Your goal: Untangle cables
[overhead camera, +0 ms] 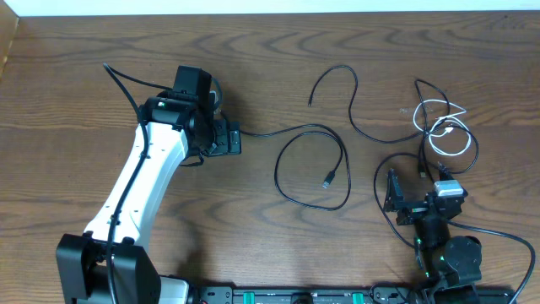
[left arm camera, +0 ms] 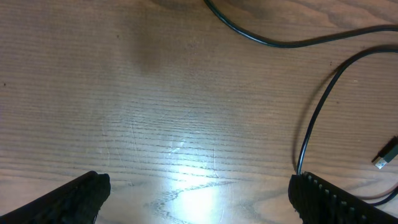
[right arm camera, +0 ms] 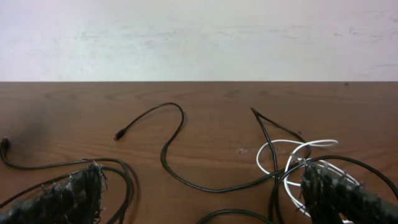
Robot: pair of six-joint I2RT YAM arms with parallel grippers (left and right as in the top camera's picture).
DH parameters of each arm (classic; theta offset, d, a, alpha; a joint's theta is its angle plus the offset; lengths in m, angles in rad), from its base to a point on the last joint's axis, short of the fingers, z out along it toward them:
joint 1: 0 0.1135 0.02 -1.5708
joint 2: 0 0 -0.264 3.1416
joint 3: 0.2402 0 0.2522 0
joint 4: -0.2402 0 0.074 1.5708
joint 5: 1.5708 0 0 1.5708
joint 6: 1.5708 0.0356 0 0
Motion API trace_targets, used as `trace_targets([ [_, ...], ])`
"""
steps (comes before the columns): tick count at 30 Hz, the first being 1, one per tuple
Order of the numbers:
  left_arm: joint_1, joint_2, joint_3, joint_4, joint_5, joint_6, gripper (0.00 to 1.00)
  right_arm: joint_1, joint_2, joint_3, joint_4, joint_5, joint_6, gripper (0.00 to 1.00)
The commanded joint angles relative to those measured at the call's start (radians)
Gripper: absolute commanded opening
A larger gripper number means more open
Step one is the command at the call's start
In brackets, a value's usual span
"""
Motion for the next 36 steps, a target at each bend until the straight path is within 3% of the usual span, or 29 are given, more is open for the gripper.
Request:
trace_targets([
  [1,0.003,0.004,-0.004,-0.003,-0.006,-0.003,0.97,-0.005,-0.007,-0.001,-0.003,0.009,0.013,0.99],
  [24,0.002,-0.017,-0.004,-0.003,-0.006,-0.003,0.97,-0.005,-0.007,-0.001,-0.003,0.009,0.013,0.99],
  [36,0.002,-0.313,-0.004,-0.003,-0.006,-0.003,0.97,-0.005,-0.007,-0.001,-0.003,0.009,0.013,0.99],
])
